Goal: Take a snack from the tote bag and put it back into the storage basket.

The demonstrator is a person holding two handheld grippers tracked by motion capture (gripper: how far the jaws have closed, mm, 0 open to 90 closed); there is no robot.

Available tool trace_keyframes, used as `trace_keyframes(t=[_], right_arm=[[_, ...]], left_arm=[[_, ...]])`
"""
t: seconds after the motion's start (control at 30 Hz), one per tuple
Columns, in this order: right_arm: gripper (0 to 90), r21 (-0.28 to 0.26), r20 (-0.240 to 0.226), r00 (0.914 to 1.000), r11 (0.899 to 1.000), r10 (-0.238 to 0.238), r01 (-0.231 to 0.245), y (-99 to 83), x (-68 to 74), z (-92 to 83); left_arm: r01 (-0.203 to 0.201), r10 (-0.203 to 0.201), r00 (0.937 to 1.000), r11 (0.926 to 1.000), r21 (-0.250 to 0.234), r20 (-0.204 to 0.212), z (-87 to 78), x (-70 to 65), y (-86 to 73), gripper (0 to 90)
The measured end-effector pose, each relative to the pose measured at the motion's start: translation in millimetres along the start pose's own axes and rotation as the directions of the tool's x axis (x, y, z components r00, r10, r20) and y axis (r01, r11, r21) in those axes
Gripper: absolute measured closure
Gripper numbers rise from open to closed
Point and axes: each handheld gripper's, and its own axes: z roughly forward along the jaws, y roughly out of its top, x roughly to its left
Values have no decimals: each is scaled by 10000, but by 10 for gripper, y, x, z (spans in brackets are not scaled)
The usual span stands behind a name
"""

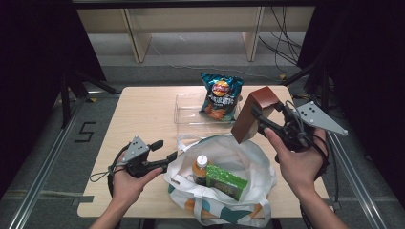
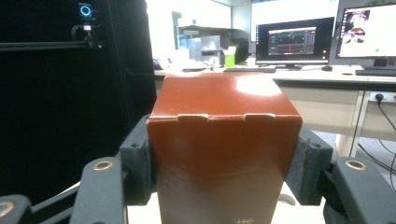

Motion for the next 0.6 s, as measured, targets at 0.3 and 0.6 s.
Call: trace_keyframes(t=[0.3, 0.6], right_arm=[[392, -91, 158, 9999, 9999, 65, -64, 1, -52, 82], [392, -111, 368, 9992, 9998, 172, -168, 15, -69, 180]], left_arm=[[-145, 145, 9999, 9999, -3, 2, 0, 12, 1, 320], [-154, 154, 9999, 9999, -19, -15, -6, 15, 0, 320]])
